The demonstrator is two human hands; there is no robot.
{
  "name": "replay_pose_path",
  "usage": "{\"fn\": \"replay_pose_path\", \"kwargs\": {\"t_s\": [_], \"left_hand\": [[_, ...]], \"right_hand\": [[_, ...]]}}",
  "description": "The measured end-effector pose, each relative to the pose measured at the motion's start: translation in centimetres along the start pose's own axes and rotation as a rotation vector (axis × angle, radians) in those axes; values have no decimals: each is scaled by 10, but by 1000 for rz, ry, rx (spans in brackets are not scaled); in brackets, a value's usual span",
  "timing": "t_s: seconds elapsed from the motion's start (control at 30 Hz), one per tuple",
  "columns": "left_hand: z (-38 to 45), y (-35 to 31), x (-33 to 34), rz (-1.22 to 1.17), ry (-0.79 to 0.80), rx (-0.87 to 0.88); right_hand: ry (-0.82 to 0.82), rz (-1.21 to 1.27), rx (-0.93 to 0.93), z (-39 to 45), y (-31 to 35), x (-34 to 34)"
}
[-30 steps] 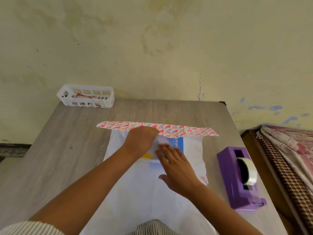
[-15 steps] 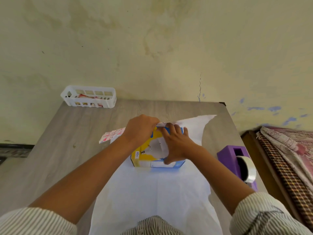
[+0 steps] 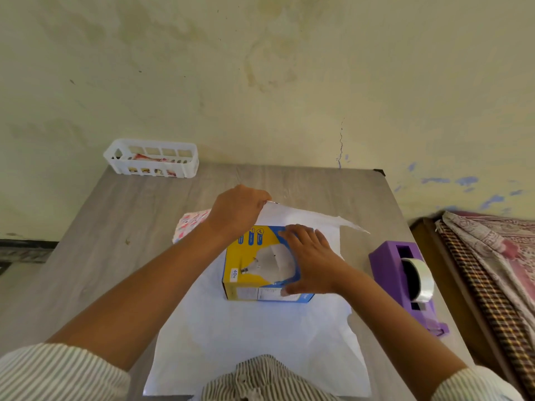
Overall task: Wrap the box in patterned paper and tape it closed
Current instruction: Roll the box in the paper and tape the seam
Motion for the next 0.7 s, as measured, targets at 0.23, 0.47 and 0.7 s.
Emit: {"fn": "replay_pose_path", "kwargs": {"t_s": [0.23,0.47,0.7], "left_hand": [[-48,-19,17,-20,-19,50],[-96,-43,40,60,-18,241],[-122,-52,60,44,-37,274]], "right_hand": [[-595,-99,28,-41,6,-54],[-127,-284,39,-42,1,6],[-368,-217,-6,-57,2,17]]}}
Point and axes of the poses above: each hand's wrist, its own z-axis towards the middle knuckle, its own x-axis out of the palm, y = z × x, the point moved 7 cm from there along z, towards the middle knuckle, and after that the axes turned 8 degrees about x, right-handed, at the moved point
